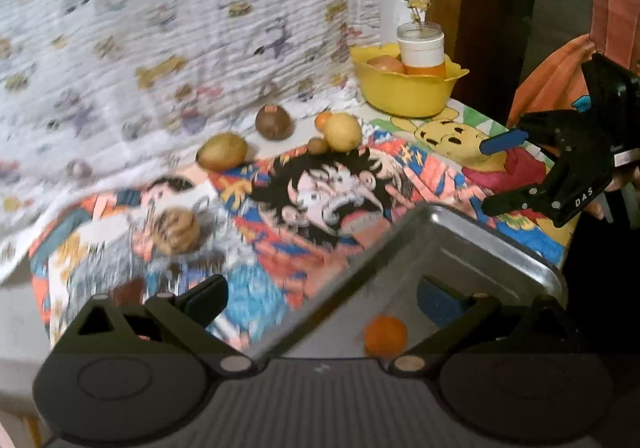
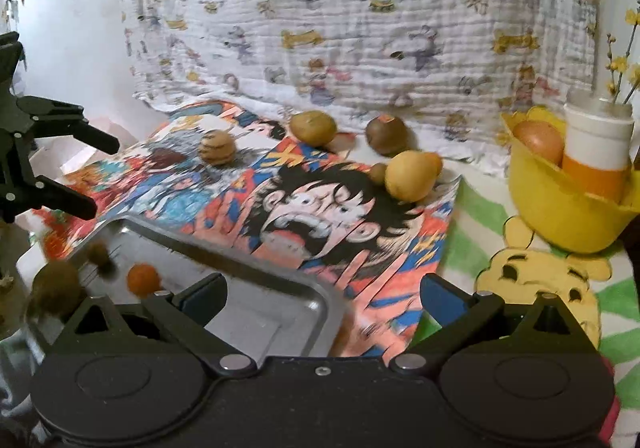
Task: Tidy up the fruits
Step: 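Lift both grippers away from the tray toward the fruit row, then reach the right gripper toward the large yellow citrus while the left approaches the kiwi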
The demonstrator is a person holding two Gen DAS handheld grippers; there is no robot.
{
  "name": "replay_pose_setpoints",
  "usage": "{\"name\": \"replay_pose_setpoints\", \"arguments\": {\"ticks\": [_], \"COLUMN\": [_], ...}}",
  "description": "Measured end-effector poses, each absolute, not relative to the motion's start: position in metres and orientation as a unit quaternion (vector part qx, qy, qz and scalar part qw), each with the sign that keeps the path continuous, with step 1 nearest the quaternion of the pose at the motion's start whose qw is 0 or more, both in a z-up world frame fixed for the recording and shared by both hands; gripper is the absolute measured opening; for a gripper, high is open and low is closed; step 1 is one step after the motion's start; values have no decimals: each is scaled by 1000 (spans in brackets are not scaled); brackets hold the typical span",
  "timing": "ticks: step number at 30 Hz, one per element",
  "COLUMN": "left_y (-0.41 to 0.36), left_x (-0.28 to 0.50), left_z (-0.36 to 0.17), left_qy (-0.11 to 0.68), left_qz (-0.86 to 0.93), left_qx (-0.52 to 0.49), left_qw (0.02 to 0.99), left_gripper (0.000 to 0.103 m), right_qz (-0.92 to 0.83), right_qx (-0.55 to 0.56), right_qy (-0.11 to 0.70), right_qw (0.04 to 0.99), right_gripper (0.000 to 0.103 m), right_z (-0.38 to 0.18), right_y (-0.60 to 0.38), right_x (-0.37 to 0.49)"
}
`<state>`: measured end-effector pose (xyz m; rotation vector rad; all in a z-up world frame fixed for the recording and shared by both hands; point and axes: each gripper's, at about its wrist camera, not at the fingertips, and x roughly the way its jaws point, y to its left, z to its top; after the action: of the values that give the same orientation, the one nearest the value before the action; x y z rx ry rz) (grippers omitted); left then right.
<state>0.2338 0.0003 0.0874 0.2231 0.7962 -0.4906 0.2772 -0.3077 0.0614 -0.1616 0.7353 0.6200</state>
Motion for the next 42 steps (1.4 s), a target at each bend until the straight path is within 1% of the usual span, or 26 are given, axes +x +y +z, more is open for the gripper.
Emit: {"name": "replay_pose_setpoints", "arguments": {"ticks": [12, 24, 33, 38, 42], "left_y": [-18, -49, -67, -79, -89], "left_x": [335, 400, 410, 421, 432], "left_z": [78, 53, 34, 22, 13], "left_qy": [373, 352, 322, 306, 293], "left_qz": [-253, -283, -311, -333, -356], "left_qx": [88, 145, 240, 276, 301], "left_qw": [888, 880, 861, 848, 835], "left_gripper": [102, 102, 102, 102, 102], "right_qz": [266, 259, 260, 281, 293], "right_qx": [-99, -181, -313, -412, -483], "right_qy": [353, 350, 316, 280, 252], "right_qw": [891, 882, 857, 821, 786], "right_gripper": [102, 102, 102, 102, 99], "right_z": [73, 56, 32, 20, 7], "right_y": [-302, -271, -252, -237, -226], "right_x": [331, 369, 382, 389, 396]}}
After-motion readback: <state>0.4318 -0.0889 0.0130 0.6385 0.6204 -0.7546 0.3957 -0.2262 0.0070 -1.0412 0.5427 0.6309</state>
